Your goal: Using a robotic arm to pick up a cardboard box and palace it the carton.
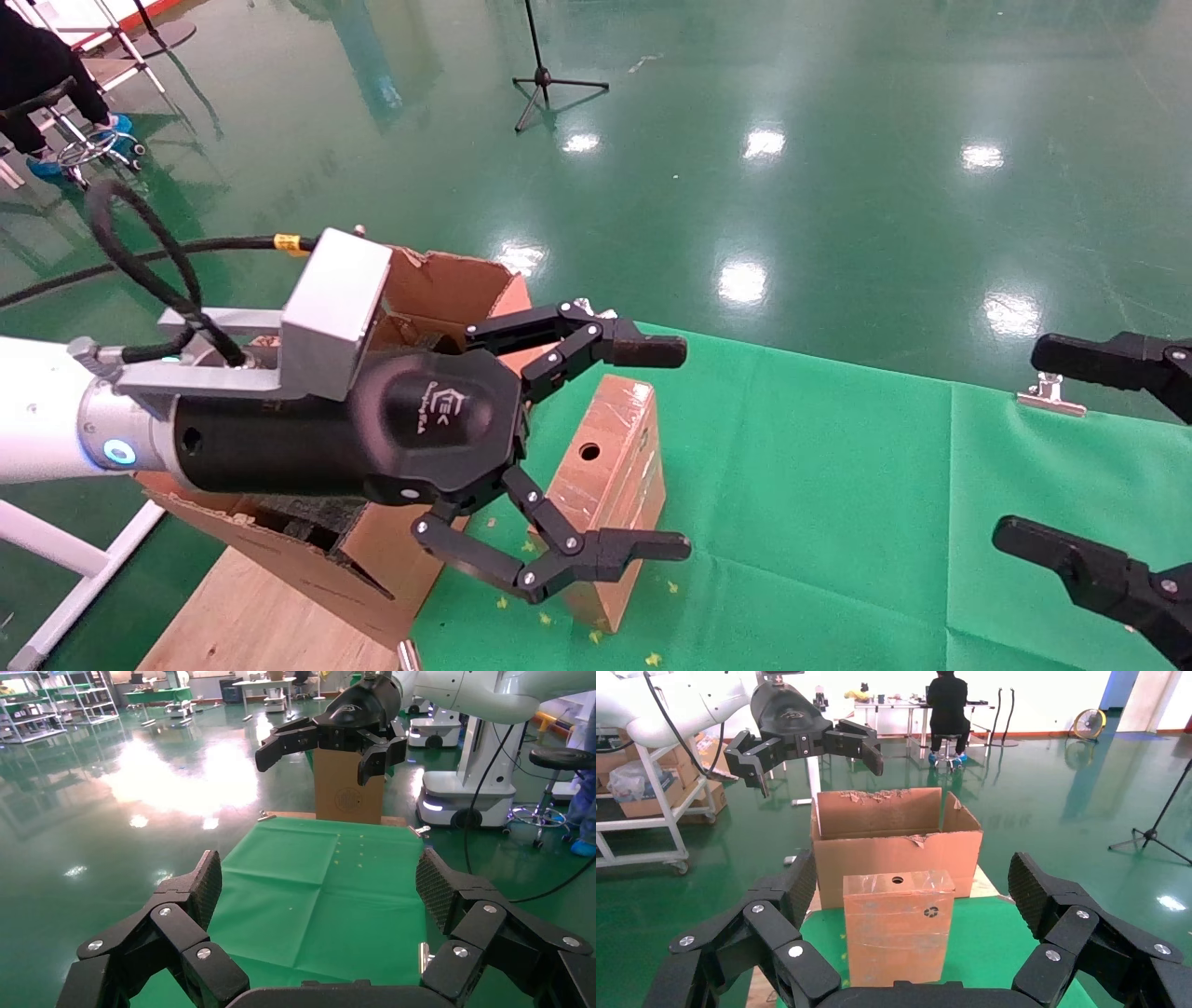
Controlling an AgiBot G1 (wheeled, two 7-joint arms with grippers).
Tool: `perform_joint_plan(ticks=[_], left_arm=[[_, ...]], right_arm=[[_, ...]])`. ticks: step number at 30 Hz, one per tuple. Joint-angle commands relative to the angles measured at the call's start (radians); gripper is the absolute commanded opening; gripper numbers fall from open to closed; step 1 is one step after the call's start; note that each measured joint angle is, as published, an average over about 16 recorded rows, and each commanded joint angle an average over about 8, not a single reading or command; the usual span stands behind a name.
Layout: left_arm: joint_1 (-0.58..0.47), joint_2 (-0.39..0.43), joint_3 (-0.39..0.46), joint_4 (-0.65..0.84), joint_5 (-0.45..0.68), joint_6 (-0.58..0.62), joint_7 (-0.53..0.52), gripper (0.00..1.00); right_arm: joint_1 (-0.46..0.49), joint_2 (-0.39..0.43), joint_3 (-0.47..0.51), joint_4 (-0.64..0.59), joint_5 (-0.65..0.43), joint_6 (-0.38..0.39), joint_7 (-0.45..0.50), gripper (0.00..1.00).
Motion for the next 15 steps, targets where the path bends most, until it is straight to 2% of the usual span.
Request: perform_joint_plan(ticks=[1, 15], left_arm=[[0.0, 0.0, 0.0, 0.0, 0.0, 0.0, 0.0, 1.0], [0.0, 0.0, 0.0, 0.0, 0.0, 0.0, 0.0, 1.0]], right_arm=[[0.0, 0.0, 0.0, 0.0, 0.0, 0.0, 0.0, 1.0], [0.0, 0.0, 0.0, 0.0, 0.0, 0.0, 0.0, 1.0]])
